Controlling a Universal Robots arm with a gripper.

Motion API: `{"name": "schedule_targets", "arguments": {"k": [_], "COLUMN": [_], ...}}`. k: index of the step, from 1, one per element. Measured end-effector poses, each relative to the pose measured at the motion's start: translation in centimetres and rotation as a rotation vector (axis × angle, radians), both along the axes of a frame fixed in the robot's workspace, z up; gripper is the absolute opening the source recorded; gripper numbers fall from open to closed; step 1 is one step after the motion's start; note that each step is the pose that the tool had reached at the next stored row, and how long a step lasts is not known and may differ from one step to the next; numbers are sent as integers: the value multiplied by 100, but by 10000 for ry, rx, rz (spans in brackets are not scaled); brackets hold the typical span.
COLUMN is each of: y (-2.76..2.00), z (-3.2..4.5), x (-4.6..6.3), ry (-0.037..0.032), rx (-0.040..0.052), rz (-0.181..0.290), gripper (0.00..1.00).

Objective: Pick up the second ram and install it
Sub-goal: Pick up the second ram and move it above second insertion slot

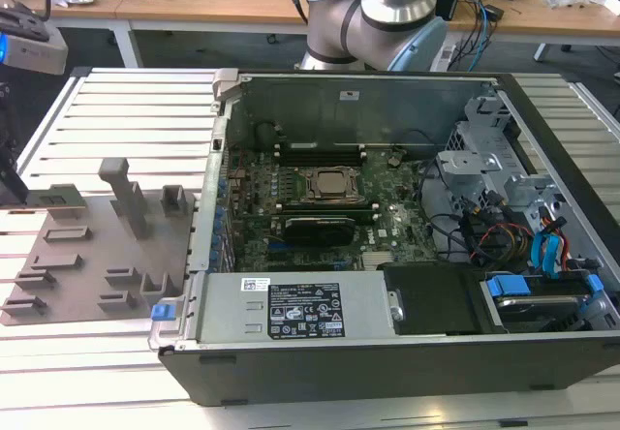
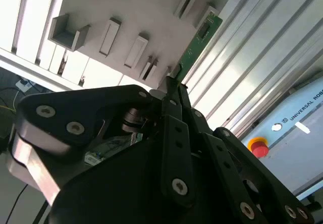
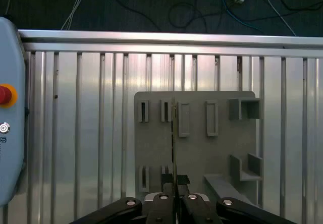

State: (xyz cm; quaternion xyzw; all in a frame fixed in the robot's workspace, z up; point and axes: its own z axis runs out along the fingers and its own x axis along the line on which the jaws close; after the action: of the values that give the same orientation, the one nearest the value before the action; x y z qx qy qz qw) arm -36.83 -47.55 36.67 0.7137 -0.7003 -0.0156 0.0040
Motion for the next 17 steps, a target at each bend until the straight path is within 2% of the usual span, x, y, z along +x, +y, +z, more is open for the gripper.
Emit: {"name": "schedule_targets", "arguments": {"k": [5,9,13,17], "y": [0,-1,0,0], "z": [340,353,351,351], "x": [0,11,240,579], "ry": [0,3,0,2], "rx": [10,29,31,27], "rz": [1,3,0,-1], "gripper": [13,13,13,13]}}
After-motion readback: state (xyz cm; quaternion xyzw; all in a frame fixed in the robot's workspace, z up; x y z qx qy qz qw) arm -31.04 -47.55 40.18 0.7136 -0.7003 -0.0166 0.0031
